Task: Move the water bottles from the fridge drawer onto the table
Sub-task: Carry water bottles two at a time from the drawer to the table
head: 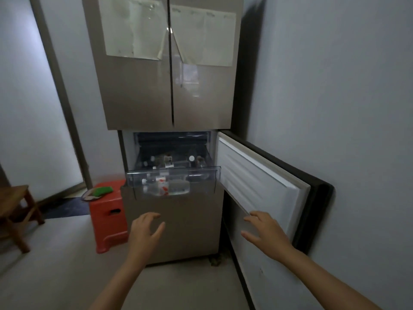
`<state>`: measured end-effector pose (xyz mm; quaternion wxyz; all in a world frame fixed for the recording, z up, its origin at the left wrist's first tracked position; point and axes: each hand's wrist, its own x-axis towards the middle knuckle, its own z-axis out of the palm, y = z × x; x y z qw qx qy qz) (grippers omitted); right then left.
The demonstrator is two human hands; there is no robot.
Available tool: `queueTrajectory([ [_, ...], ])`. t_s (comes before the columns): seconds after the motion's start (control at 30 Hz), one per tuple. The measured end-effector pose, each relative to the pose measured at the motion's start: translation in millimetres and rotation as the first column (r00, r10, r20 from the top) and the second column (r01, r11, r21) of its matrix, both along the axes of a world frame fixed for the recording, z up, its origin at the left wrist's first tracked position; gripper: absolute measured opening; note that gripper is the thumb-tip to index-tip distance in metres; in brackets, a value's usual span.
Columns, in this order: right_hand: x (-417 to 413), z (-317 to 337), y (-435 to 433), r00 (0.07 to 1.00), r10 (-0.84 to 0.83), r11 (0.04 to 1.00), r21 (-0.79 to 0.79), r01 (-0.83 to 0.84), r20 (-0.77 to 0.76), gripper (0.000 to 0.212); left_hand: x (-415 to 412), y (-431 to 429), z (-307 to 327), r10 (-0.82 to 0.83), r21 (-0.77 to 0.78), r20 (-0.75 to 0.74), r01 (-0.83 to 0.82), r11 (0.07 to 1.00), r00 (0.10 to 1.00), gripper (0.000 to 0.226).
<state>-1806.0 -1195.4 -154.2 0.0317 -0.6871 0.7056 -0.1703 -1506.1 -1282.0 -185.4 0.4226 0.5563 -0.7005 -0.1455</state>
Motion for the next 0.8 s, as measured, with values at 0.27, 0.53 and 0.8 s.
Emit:
queueTrajectory([
  [0.27, 4, -19, -105, 0.979, 0.202, 0.974, 0.099, -0.202, 0.012, 0.059, 12, -45, -36, 0.113, 0.115, 0.023, -0.115, 0.987, 0.993, 0.021],
  [0.53, 22, -33, -205, 0.961, 0.268, 0.954, 0.119, -0.274, 0.065, 0.128, 27, -117, -40, 0.251, 0.091, 0.03, -0.252, 0.963, 0.968, 0.019],
  [0.8, 44, -17, -332, 0.96, 0.279, 0.955, 0.108, -0.277, 0.001, 0.124, 37, -247, -33, 0.255, 0.091, -0.039, -0.251, 0.964, 0.966, 0.02],
])
